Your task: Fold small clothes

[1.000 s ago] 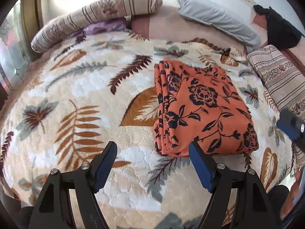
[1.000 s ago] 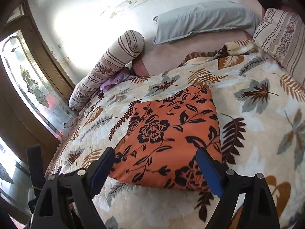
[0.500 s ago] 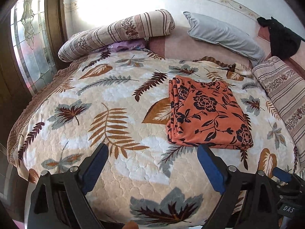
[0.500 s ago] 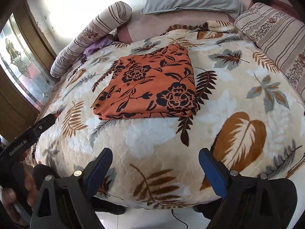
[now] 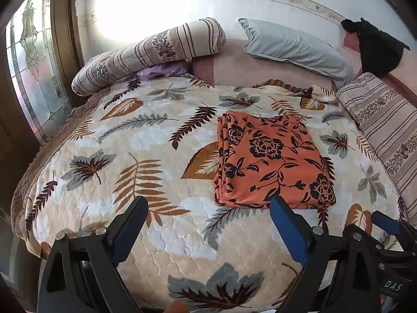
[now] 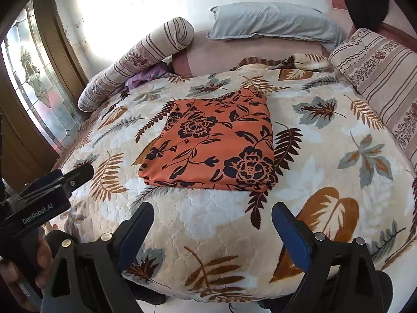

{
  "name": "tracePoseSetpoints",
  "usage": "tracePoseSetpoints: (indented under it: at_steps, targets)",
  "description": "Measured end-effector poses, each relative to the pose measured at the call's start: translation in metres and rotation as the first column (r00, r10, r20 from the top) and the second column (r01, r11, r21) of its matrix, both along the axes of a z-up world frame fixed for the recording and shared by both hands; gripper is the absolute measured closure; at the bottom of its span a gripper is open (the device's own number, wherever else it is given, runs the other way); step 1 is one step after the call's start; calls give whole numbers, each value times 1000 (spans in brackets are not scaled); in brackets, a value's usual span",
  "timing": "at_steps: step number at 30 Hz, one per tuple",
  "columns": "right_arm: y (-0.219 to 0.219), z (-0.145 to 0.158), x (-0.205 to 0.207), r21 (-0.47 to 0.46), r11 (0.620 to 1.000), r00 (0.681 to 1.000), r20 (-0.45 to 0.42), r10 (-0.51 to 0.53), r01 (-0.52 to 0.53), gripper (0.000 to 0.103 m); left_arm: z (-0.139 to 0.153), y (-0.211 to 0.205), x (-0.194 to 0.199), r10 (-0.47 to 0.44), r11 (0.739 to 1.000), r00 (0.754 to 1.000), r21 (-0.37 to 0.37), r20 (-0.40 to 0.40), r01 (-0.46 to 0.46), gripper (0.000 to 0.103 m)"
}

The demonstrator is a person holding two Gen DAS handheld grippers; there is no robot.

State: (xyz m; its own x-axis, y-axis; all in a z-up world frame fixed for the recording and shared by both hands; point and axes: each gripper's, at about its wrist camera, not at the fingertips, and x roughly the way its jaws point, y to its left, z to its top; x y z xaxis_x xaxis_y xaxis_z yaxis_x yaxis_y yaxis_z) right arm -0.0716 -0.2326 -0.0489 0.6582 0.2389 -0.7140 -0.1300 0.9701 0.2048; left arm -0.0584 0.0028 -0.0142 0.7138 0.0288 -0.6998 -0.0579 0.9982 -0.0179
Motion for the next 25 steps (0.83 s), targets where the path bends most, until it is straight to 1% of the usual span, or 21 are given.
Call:
tracePoseSetpoints:
  at_steps: [3, 5, 8, 10, 13, 15, 21, 25]
  targets:
    - [2, 1, 2, -10, 1000, 1000, 8, 5, -5, 9, 2, -2, 2, -11, 1000, 1000, -18, 1, 11, 8]
    - [3, 1, 4, -18, 1000, 1000, 4, 5, -5, 9, 3, -6, 3, -22, 1000, 1000, 3, 7, 22, 5]
    - [4, 1, 5, -24, 1000, 1000, 3, 7, -7, 9, 6, -13, 0, -42, 999, 999, 31, 34, 41, 5]
    - [5, 1, 6, -25, 1000, 1000, 2, 8, -8, 9, 7, -16, 1, -48, 998, 998, 37, 37, 46, 5]
    - [6, 1, 6, -32, 999, 1000, -1, 6, -6, 9, 8, -17, 3, -49, 998, 998, 30, 45, 48, 5]
    - [5, 2, 8, -37, 999, 1000, -2, 14, -14, 9, 7, -16, 7, -46, 999, 998, 23, 34, 45, 5]
    - [7, 2, 19, -51, 998, 1000, -3, 20, -20, 9, 1, -9, 18, -38, 999, 999, -30, 13, 38, 5]
    - [11, 1, 27, -55, 998, 1000, -12, 25, -26, 9, 1, -11, 24, -42, 999, 999, -14, 18, 42, 5]
